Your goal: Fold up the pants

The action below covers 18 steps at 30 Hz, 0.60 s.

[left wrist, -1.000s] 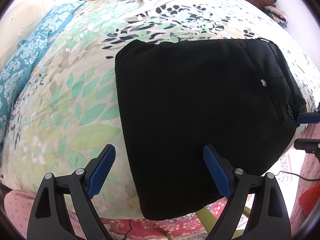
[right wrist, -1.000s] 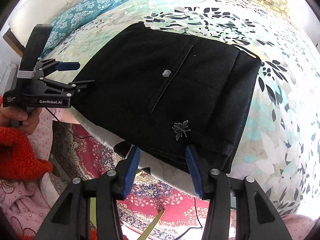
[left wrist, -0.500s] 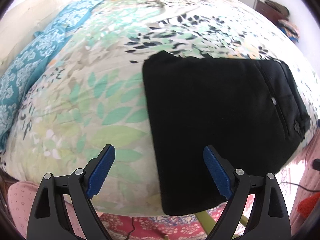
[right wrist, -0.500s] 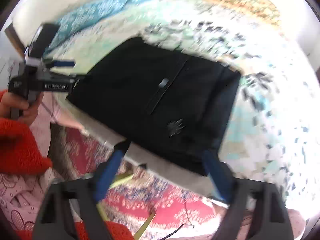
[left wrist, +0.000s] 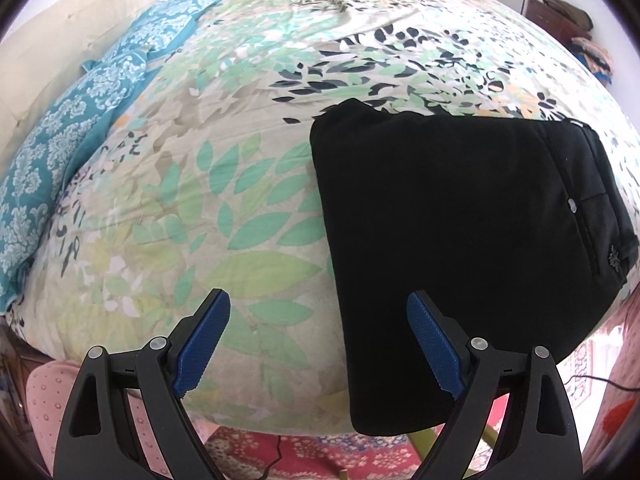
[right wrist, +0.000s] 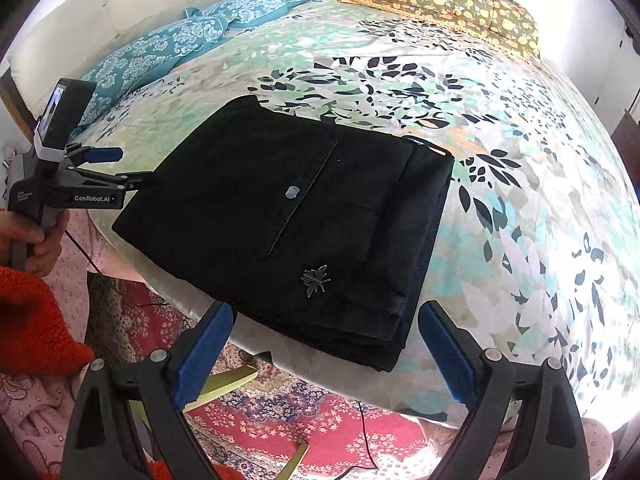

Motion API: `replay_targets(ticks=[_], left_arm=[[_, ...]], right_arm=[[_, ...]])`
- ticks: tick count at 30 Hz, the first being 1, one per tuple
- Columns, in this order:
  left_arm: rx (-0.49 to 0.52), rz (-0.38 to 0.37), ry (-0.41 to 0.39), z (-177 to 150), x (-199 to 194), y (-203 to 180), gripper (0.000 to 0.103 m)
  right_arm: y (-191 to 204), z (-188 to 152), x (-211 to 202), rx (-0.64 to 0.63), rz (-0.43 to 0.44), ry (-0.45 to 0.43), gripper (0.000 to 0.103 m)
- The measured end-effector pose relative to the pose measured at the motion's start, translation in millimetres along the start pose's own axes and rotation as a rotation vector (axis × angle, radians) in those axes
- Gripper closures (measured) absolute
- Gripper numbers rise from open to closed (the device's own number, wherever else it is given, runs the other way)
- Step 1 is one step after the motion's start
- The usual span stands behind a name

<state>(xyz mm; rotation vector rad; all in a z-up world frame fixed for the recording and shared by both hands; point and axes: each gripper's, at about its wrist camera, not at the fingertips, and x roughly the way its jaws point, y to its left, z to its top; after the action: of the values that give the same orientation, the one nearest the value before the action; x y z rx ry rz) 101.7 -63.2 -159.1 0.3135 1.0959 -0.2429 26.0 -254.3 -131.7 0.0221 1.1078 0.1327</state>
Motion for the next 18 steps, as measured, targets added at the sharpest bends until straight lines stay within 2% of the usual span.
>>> replay_targets(ticks=[4, 5, 7, 10, 11, 13, 15, 18], left_arm=[[0.014, 0.002, 0.009, 3.9, 3.1, 3.8, 0.012], [-0.004, -0.017, 0.010, 7.8, 4.0, 12.3, 0.012], [-0.065, -0.097, 0.028, 13.2, 7.9, 28.9, 0.011], [-0.210, -0.322, 0.120, 18.4, 28.2, 60.2, 0.010], [-0.233, -0.363, 0.140, 17.9, 33.2, 63.7, 0.010], [-0.253, -0.412, 0.172, 15.9, 42.4, 65.5, 0.010], [-0.244, -0.429, 0.201, 13.2, 49.8, 59.3, 0.010], [-0.227, -0.463, 0.238, 12.7, 60.1, 46.1, 0.010]], right_arm=[[-16.7, 1.8, -1.7, 0.069, 0.056, -0.023, 0.009], [-26.8, 2.6, -3.1, 0.105, 0.068, -0.036, 0.009], [-52.9, 3.3, -4.5, 0.194, 0.095, -0.061, 0.009], [-97.7, 1.7, 7.6, 0.350, 0.171, -0.038, 0.009], [-109.3, 0.8, 13.3, 0.398, 0.203, -0.028, 0.009], [-125.9, -2.8, 25.0, 0.476, 0.281, -0.024, 0.009], [-133.4, -5.5, 42.2, 0.534, 0.384, -0.002, 0.009], [-139.2, -5.5, 71.9, 0.577, 0.493, 0.048, 0.009]])
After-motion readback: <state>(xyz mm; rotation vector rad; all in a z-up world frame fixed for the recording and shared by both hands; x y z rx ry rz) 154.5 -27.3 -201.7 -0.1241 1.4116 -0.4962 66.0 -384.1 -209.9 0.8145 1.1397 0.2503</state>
